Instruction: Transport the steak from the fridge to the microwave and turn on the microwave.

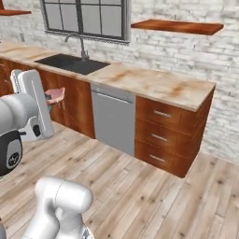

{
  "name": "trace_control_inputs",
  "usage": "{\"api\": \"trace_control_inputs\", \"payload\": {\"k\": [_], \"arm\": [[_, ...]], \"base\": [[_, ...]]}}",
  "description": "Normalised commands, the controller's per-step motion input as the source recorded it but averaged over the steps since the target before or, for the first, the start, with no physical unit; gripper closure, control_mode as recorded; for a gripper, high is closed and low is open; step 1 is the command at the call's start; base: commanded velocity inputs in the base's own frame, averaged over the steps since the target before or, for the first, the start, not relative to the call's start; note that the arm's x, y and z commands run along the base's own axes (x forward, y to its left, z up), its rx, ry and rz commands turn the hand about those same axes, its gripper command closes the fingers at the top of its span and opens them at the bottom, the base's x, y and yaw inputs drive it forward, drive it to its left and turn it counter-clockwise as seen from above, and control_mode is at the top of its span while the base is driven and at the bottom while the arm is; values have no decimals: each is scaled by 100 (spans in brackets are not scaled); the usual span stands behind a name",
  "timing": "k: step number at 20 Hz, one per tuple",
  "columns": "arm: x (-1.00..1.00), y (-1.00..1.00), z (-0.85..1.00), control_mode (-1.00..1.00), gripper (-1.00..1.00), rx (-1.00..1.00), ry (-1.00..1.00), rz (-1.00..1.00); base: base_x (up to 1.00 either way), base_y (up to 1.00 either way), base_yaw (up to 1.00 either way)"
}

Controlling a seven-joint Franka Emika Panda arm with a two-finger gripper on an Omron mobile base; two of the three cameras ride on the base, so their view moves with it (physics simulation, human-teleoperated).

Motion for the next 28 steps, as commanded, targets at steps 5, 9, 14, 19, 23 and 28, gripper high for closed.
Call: {"api": "trace_control_inputs", "payload": {"k": [5,9,14,19,23,28], "arm": [[0,0,0,100,100,0,0,0],[0,0,0,100,100,0,0,0],[0,0,0,100,100,0,0,0],[0,0,0,100,100,0,0,0],[0,0,0,100,100,0,0,0],[0,0,0,100,100,0,0,0]], "base": [[78,0,42],[82,0,44],[87,-1,45],[89,0,46],[92,0,44],[94,0,44]]}}
